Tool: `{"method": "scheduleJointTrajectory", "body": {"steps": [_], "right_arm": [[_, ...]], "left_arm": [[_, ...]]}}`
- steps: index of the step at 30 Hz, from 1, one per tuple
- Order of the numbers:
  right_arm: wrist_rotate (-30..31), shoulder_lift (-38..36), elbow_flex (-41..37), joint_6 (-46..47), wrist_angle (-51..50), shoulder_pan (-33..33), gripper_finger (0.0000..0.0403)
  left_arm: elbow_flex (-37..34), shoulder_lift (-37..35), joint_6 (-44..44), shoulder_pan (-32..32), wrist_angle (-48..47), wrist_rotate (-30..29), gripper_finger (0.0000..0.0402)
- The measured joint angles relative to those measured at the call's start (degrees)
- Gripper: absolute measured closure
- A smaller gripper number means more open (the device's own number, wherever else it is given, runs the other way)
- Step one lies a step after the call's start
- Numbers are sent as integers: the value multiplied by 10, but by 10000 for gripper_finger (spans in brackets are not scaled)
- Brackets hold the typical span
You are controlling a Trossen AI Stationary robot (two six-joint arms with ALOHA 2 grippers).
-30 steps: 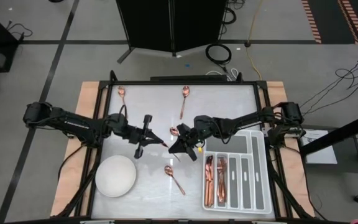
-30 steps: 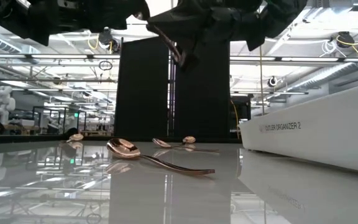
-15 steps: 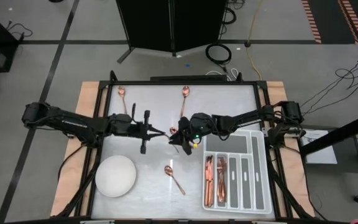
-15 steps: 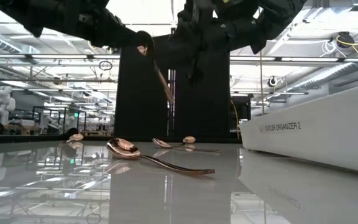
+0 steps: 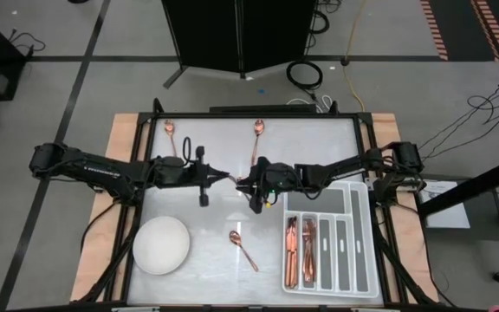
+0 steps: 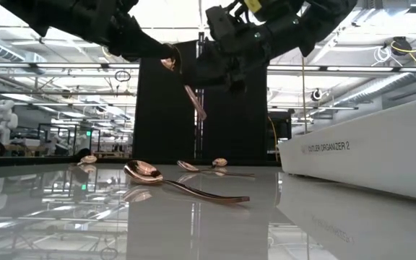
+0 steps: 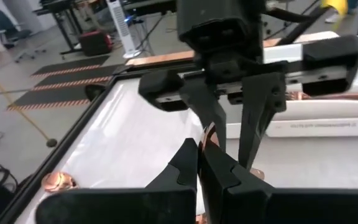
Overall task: Sort silverware
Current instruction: Put the brown spoon in the white silverware organizer
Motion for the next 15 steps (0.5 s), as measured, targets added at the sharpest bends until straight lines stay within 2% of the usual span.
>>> {"method": "scheduleJointTrajectory", "body": {"steps": [8, 15], "right_arm": [[29, 0, 0, -5, -1, 5, 352], [32, 1, 0, -4, -1, 5, 397]], "left_arm": [[0, 0, -28, 10, 8, -6, 401], [1, 0, -16, 11, -5, -7, 401]]}}
